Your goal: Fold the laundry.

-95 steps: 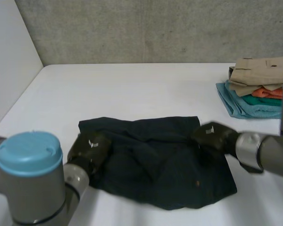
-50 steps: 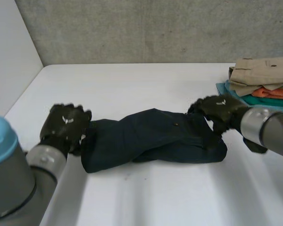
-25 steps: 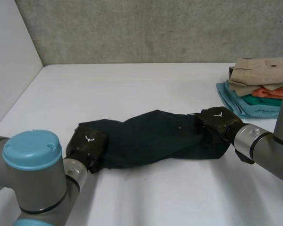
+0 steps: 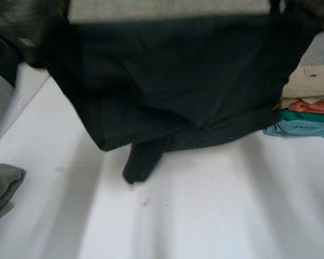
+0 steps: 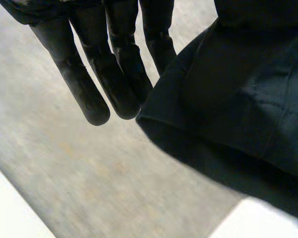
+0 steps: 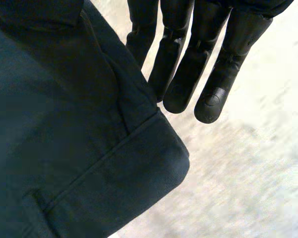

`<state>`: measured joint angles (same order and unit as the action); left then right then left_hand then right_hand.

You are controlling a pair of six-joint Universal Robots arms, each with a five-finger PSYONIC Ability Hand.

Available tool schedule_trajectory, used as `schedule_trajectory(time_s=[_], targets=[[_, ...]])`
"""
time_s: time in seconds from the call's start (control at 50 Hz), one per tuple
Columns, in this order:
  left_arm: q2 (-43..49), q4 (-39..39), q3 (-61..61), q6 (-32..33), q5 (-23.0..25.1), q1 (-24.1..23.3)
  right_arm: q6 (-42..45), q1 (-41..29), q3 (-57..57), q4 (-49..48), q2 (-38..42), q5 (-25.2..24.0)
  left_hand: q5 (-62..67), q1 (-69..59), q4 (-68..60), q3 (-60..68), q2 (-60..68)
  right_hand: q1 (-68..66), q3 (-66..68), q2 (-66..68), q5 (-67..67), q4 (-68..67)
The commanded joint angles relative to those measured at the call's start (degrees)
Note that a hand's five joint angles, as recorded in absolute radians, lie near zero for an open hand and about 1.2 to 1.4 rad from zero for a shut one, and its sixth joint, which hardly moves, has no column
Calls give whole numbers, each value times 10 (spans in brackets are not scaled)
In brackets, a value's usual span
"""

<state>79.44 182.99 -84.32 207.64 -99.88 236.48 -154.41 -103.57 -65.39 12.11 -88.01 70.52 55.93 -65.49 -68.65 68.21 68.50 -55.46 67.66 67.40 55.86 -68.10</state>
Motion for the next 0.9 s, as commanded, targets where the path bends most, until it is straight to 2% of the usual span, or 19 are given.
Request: schedule_trajectory(time_s=[0.02, 0.16, 0.28, 0.38, 0.46, 0.52, 0.62, 0.64, 0.7, 0.8, 0.82, 0.9], targets=[[-50, -58, 102, 5, -1, -3, -5, -1, 67, 29, -57, -1, 141, -145, -113, 118, 115, -245, 123, 126, 141, -119], [-83, -98, 136, 4, -4, -9, -5, 0, 68, 86, -120, -6, 141, -145, -113, 118, 115, -245, 123, 126, 141, -119], [-122, -99, 156, 4, -4, -1, -4, -3, 68, 121, -158, -11, 141, -145, -113, 118, 115, -245, 123, 126, 141, -119], [-107, -101, 152, 4, -3, -3, -3, -4, 62, 131, -157, -13, 141, -145, -113, 118, 115, -245, 123, 126, 141, -119], [-50, -99, 134, 4, -1, 0, 1, -2, 37, 129, -135, -15, 141, -145, -113, 118, 115, -245, 123, 126, 141, -119], [-5, -97, 122, 4, 0, 6, 3, -6, 25, 127, -75, -13, 141, -145, -113, 118, 115, -245, 123, 126, 141, -119], [115, -69, 131, 4, 2, 67, 5, -30, 51, 126, 42, -2, 141, -145, -113, 118, 115, -245, 123, 126, 141, -119], [148, -56, 137, 3, 5, 93, 6, -36, 61, 126, 60, -2, 141, -145, -113, 118, 115, -245, 123, 126, 141, -119], [220, -35, 158, 0, 26, 122, 8, -58, 105, 125, 137, 5, 141, -145, -113, 118, 115, -245, 123, 126, 141, -119], [339, 3, 223, 4, 43, 130, 9, -83, 202, 112, 257, 37, 141, -145, -113, 118, 115, -245, 123, 126, 141, -119], [357, 10, 237, 4, 43, 130, 9, -91, 240, 93, 298, 55, 141, -145, -113, 118, 115, -245, 123, 126, 141, -119], [447, 42, 318, 7, 30, 132, 11, -108, 316, 28, 379, 95, 141, -145, -113, 118, 115, -245, 123, 126, 141, -119]])
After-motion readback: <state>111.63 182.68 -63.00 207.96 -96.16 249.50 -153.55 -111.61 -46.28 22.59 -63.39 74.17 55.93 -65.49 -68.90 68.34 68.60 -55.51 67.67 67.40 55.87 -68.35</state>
